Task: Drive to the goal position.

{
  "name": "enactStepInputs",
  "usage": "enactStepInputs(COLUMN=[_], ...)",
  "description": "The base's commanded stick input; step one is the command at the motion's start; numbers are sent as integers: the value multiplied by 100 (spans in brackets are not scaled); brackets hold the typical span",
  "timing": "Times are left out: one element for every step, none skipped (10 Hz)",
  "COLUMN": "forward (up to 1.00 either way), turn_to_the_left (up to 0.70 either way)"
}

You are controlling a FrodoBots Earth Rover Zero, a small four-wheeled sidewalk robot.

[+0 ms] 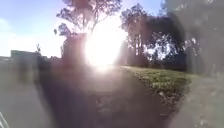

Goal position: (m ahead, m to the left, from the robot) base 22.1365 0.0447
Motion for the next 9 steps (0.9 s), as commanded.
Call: enactStepInputs(forward=[100,100,100,100,100,100,100,100,100], turn_to_the_left=[0,0,0,0,0,0,0,0,0])
